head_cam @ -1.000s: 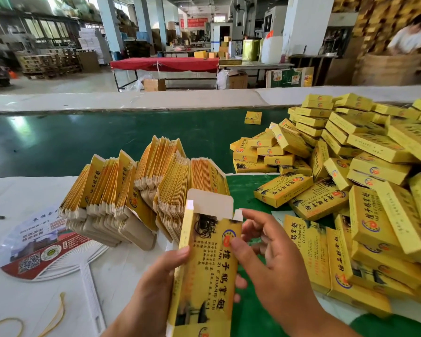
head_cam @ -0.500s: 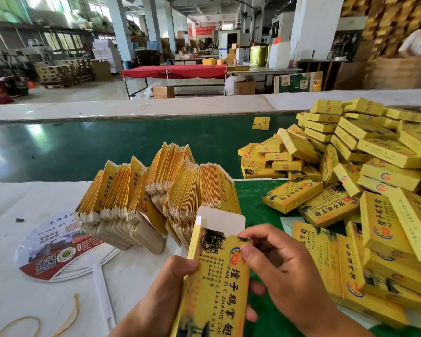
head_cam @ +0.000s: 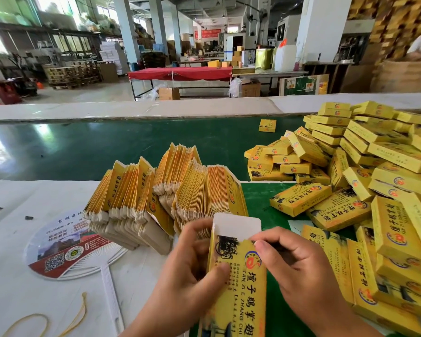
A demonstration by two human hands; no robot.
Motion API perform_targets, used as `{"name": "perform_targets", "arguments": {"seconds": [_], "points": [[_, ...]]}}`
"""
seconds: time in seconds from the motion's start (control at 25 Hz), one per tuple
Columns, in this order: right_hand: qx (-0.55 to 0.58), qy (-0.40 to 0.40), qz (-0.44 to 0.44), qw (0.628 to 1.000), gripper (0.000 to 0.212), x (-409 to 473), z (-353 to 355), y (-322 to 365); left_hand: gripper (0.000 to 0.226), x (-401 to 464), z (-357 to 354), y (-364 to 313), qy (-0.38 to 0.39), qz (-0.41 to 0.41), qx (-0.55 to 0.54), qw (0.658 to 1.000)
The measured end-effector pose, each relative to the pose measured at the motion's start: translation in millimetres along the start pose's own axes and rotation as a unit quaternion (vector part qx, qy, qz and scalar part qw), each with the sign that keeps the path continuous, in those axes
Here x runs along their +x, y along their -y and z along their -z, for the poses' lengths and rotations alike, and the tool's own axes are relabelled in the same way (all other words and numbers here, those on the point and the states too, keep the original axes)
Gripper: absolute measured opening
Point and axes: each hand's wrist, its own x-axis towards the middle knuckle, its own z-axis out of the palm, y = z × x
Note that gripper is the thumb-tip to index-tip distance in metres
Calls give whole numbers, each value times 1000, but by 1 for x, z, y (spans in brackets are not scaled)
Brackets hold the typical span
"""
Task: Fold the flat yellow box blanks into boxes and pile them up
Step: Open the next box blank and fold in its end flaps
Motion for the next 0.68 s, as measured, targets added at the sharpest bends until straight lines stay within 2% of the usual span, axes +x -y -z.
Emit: {"name": "perform_targets", "arguments": {"seconds": [0.04, 0.12, 0.24, 0.36, 0.6, 0.68], "points": [[-12, -7, 7, 1000, 11, 0, -1, 0, 42, 2, -1, 0, -41, -20, -7, 999], [-35, -11, 31, 999, 10, -2, -2, 2, 40, 3, -1, 0, -72, -42, -16, 996], [-67, -12, 53, 996, 15, -1, -1, 4, 28, 2, 1, 0, -65, -18, 7, 998], [-81, -8, 50, 995, 10, 1, 1, 2, 18, 2, 3, 2, -42, 2, 46, 998], [-77, 67, 68, 992, 26, 5, 2, 0, 43, 2, 6, 3, -65, 0, 134, 989], [-58, 85, 57, 993, 33, 5, 2, -2, 41, 1, 5, 5, -72, -4, 146, 987]]}}
